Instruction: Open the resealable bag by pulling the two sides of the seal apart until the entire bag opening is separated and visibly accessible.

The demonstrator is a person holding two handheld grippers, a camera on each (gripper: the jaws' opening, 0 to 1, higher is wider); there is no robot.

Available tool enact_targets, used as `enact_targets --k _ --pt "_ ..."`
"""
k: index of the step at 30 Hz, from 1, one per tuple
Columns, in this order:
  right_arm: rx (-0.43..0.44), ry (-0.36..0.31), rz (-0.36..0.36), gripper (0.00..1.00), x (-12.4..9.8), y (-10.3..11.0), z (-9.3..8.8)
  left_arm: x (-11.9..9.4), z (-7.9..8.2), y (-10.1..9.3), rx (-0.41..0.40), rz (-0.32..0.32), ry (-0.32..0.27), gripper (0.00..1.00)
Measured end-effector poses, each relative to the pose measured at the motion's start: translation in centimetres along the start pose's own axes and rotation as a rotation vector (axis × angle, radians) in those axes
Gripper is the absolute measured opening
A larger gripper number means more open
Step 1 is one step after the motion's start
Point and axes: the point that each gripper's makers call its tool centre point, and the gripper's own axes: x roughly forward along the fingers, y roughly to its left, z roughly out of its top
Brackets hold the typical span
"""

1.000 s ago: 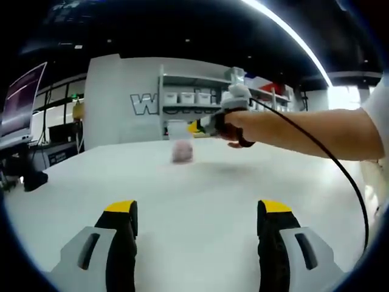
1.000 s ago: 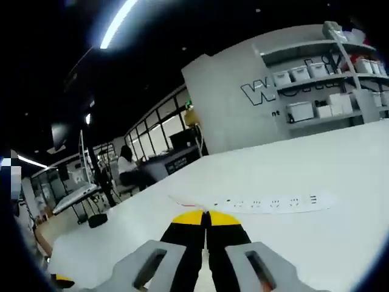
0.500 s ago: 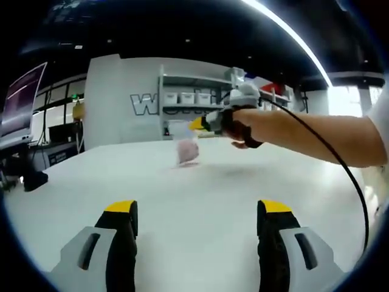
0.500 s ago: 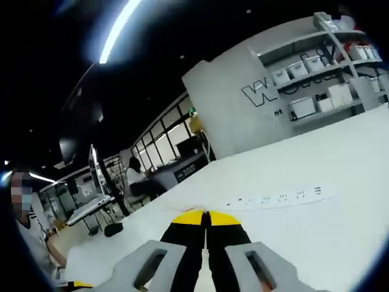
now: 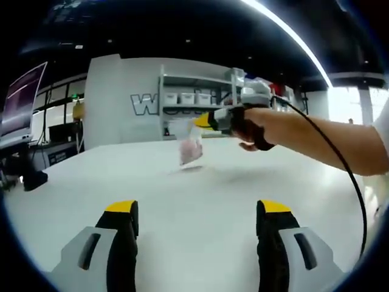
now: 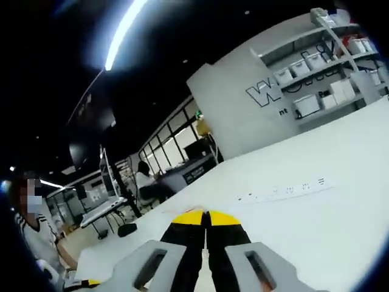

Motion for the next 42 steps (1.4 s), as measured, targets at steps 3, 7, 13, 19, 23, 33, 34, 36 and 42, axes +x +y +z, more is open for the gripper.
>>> enact_targets --k 3,7,13,19,23,33,34,36,42 --pt "0.009 -0.002 0.004 0.00 -0.3 -0.1 -0.1 0.0 0.0 0.0 0.000 -0.001 -0.002 0.79" --pt "0.021 -0.010 0.011 0.00 -1.3 0.7 -0.4 0.0 0.1 -0.1 -0.003 -0.001 -0.005 0.79" --pt "0.034 -0.011 0.021 0.00 -2.0 0.9 -0.6 0.0 0.1 -0.1 -0.004 -0.002 -0.005 0.78" --pt "0.046 -0.010 0.023 0.00 -2.3 0.8 -0.8 -0.1 0.1 -0.2 -0.007 -0.004 -0.007 0.78" --pt "0.056 -0.014 0.026 0.00 -2.7 1.0 -1.0 -0.1 0.1 -0.1 -0.009 -0.005 -0.009 0.78" --pt "0.072 -0.033 0.036 0.00 -3.4 1.6 -1.3 -0.5 0.6 -0.3 -0.041 -0.016 -0.038 0.77" --pt "0.074 -0.034 0.038 0.00 -3.5 1.7 -1.3 -0.5 0.6 -0.2 -0.050 -0.015 -0.041 0.77" --pt "0.071 -0.035 0.038 0.00 -3.5 1.7 -1.2 -0.6 0.7 -0.2 -0.064 -0.017 -0.048 0.77" --pt "0.075 -0.041 0.040 0.00 -4.0 1.9 -1.3 -0.6 0.6 -0.3 -0.062 -0.019 -0.048 0.77"
